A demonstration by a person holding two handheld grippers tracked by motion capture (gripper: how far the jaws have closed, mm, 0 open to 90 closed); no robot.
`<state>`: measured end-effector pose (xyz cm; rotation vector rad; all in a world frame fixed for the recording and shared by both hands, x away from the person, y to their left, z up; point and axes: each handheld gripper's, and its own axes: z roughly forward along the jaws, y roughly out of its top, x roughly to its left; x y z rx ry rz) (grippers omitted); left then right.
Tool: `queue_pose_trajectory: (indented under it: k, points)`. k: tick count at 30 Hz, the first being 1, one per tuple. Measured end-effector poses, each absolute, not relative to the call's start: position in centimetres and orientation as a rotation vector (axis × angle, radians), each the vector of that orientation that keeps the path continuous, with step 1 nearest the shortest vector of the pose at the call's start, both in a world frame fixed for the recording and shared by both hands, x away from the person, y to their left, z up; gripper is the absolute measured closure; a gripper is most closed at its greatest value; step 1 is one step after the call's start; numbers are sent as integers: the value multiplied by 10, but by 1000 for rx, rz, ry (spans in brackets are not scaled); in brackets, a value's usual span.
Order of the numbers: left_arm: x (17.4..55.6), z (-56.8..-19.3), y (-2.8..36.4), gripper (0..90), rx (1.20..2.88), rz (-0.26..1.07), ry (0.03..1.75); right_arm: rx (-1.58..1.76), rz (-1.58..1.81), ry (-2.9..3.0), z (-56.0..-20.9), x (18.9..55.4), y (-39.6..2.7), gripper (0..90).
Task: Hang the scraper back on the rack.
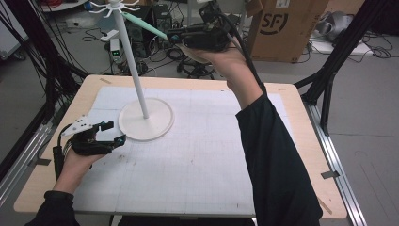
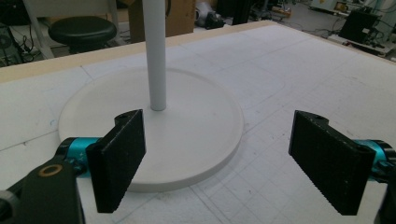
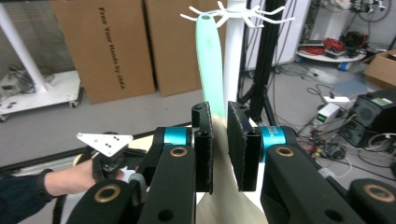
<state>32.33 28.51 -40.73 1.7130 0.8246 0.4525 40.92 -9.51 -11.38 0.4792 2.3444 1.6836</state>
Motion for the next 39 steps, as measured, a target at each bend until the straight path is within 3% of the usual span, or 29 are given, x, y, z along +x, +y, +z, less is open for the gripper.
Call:
queue_pose_trajectory:
  k: [39]
  points:
    - [324, -408, 285, 193, 1720, 444, 819, 552, 1563, 2357, -133, 426, -83, 810]
